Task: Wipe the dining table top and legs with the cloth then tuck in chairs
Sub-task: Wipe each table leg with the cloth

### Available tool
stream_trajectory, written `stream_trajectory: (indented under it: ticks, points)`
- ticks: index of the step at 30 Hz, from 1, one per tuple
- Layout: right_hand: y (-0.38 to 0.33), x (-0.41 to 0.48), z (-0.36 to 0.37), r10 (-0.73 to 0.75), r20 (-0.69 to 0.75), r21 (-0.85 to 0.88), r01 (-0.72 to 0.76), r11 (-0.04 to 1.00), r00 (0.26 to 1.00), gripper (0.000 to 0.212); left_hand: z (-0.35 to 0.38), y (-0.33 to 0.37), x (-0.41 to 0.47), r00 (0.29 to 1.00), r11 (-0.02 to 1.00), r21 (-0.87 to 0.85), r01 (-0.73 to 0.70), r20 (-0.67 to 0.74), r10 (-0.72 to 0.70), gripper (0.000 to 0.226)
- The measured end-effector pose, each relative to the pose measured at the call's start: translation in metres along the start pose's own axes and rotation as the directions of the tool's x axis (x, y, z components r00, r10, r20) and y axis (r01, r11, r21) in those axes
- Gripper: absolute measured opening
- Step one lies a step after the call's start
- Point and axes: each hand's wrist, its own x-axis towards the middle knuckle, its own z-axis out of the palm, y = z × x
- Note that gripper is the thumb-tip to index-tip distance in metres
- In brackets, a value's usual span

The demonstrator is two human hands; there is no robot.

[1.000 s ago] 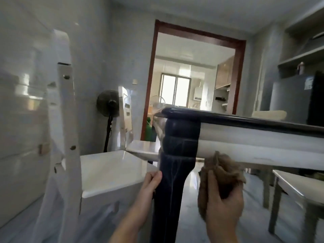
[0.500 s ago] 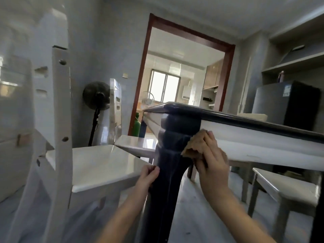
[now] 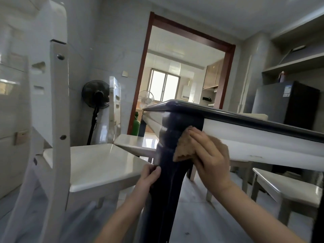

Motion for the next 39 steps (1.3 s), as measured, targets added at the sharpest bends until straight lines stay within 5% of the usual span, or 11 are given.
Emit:
stream_trajectory:
  ticks: [5,7,13,15,17,21,27,32,39]
  points:
    - [-0.018,0.027,0.028,-0.234,0.138,0.145,0.214,0.966,0.962,0.03,-0.006,0.003,-0.02,0.992,0.991,-0.132,-0.014,0.123,0.03,0.011]
    - [-0.007,0.018,0.012,-0.198,0.149,0.117,0.182,0.976,0.969,0.03,-0.01,0.005,-0.023,0.984,0.992,-0.125,-0.013,0.175,0.035,0.026]
    - [0.009,-0.024,-0.008,0.213,0.048,0.055,-0.215,0.975,0.976,0.036,-0.008,0.007,-0.021,0.986,0.999,-0.046,0.006,0.167,0.002,0.025]
    - [-0.024,-0.033,0.005,0.531,-0.078,0.236,-0.502,0.832,0.844,0.047,-0.009,0.008,-0.023,0.986,0.998,-0.058,0.004,0.169,0.006,0.027]
    - [-0.06,-0.034,0.013,0.697,-0.172,0.368,-0.611,0.701,0.696,0.063,-0.011,0.009,-0.023,0.983,0.999,-0.04,-0.002,0.184,0.009,0.031]
    - [-0.079,-0.025,0.017,0.774,-0.158,0.408,-0.673,0.616,0.613,0.021,-0.017,0.006,-0.024,0.973,0.999,0.008,-0.035,0.227,0.033,0.044]
    - [-0.061,0.017,0.026,0.587,-0.117,0.017,-0.589,0.808,0.801,0.034,-0.018,0.006,-0.018,0.977,0.999,-0.024,-0.023,0.212,0.027,0.039]
    - [-0.045,0.039,0.041,0.638,-0.279,0.064,-0.65,0.758,0.717,0.025,-0.02,-0.005,-0.013,0.972,0.997,-0.035,-0.062,0.227,0.068,0.046]
    - [-0.072,-0.016,0.055,0.567,-0.241,-0.097,-0.601,0.793,0.788,0.017,-0.026,-0.009,-0.012,0.955,0.992,-0.102,-0.068,0.282,0.094,0.044]
